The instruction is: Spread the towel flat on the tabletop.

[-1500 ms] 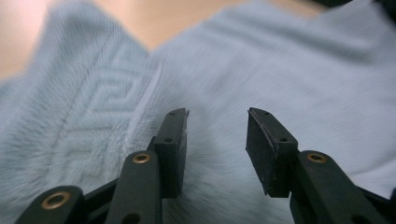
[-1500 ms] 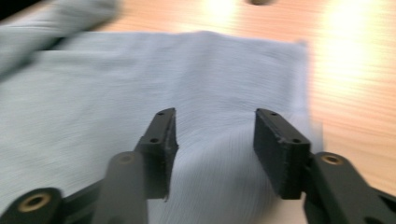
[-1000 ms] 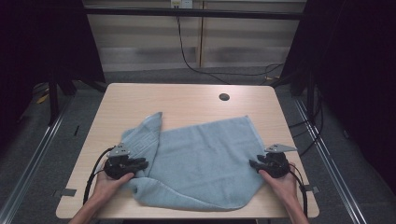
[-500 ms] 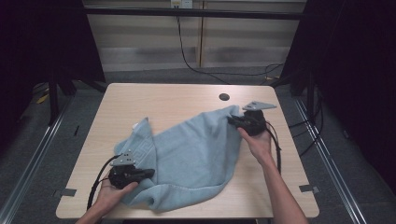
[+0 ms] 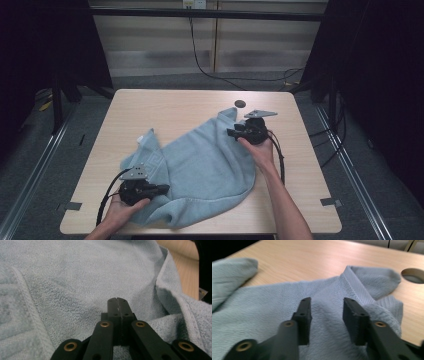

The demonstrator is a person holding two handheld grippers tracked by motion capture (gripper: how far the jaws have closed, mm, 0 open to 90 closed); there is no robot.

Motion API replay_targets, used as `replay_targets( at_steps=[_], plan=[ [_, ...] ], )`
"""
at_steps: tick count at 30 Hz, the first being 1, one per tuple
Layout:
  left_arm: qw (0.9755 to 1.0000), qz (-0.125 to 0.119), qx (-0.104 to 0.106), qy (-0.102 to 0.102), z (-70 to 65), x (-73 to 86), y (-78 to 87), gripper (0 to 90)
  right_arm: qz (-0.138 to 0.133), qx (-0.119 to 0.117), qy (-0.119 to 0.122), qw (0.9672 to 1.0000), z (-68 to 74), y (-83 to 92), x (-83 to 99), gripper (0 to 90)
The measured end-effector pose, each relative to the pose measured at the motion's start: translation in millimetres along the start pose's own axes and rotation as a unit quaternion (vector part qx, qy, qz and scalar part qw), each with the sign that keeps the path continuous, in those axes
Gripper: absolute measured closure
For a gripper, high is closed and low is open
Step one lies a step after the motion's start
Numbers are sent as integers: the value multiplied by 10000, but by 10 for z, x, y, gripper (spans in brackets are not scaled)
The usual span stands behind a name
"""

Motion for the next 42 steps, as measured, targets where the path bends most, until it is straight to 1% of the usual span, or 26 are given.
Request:
replay_targets(
  at_steps=[1, 5, 6, 7, 8, 11, 12, 13, 14, 16, 19, 20, 21, 23, 24, 25, 26, 28, 30, 33, 34, 35, 36, 37, 38, 42],
  plan=[
    [10000, -14, -2, 24, 1, -6, 4, 900, 0, 0, 0, 10000, 0, 0, 0, 554],
    [9999, -109, -31, 20, 24, -50, 36, 900, -60, -198, 50, 9998, 92, 300, 95, 484],
    [9998, -168, -44, 65, 34, -68, 40, 900, 0, -284, 74, 9996, 146, 360, 159, 471],
    [9998, -186, -56, 61, 45, -84, 51, 900, 156, -397, 136, 9990, 265, 467, 308, 450],
    [9997, -219, -68, -8, 58, -114, 66, 900, 156, -397, 136, 9990, 265, 467, 308, 450],
    [9989, -443, -131, 12, 113, -252, 131, 889, 272, -648, 134, 9974, 490, 588, 563, 447],
    [9985, -518, -198, 9, 147, -302, 154, 862, 334, -783, 144, 9963, 584, 616, 656, 446],
    [9982, -551, -250, 26, 189, -346, 180, 832, 495, -911, 299, 9942, 775, 662, 827, 442],
    [9976, -618, -316, 30, 242, -391, 208, 832, 495, -911, 299, 9942, 775, 662, 827, 442],
    [9965, -702, -424, 142, 358, -452, 267, 759, 580, -1218, 332, 9903, 988, 692, 935, 441],
    [9930, -797, -824, 288, 599, -467, 368, 669, 742, -1504, 483, 9846, 1273, 684, 1043, 432],
    [9918, -827, -900, 376, 674, -450, 398, 601, 906, -1530, 707, 9815, 1398, 643, 1135, 414],
    [9909, -807, -981, 448, 742, -421, 427, 601, 906, -1530, 707, 9815, 1398, 643, 1135, 414],
    [9883, -796, -1165, 578, 855, -369, 486, 495, 1201, -1471, 953, 9772, 1477, 548, 1307, 425],
    [9871, -834, -1213, 628, 895, -350, 513, 495, 1201, -1471, 953, 9772, 1477, 548, 1307, 425],
    [9865, -828, -1253, 657, 933, -328, 540, 483, 1280, -1395, 1120, 9755, 1478, 511, 1365, 445],
    [9854, -822, -1318, 698, 968, -310, 559, 458, 1189, -1349, 1223, 9761, 1477, 506, 1369, 487],
    [9840, -801, -1385, 784, 1026, -278, 572, 412, 1174, -1234, 1309, 9766, 1428, 505, 1360, 644],
    [9831, -724, -1479, 799, 1073, -249, 559, 375, 1141, -1313, 1183, 9776, 1379, 508, 1357, 807],
    [9827, -552, -1543, 867, 1119, -202, 471, 310, 1191, -1252, 1193, 9777, 1312, 520, 1345, 849],
    [9828, -498, -1554, 867, 1126, -189, 439, 295, 1236, -1195, 1175, 9781, 1283, 532, 1342, 852],
    [9829, -463, -1552, 875, 1126, -182, 412, 273, 1229, -1024, 1165, 9802, 1163, 554, 1321, 855],
    [9844, -423, -1493, 833, 1116, -177, 392, 273, 1229, -1024, 1165, 9802, 1163, 554, 1321, 855],
    [9851, -432, -1448, 819, 1100, -182, 374, 273, 1221, -822, 1050, 9835, 972, 593, 1298, 856],
    [9856, -431, -1427, 797, 1080, -188, 357, 273, 1221, -822, 1050, 9835, 972, 593, 1298, 856],
    [9896, -417, -1218, 647, 975, -226, 275, 292, 1174, -437, 772, 9891, 517, 665, 1255, 855]
  ],
)
Point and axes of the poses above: each handheld gripper's, and its own axes: y roughly backward along the jaws, x roughly out of its underside, z roughly to its left, the point moved 9 cm from there along -y, roughly forward along the jaws, and after that the axes turned 1 degree about x, right-handed, at the moved point
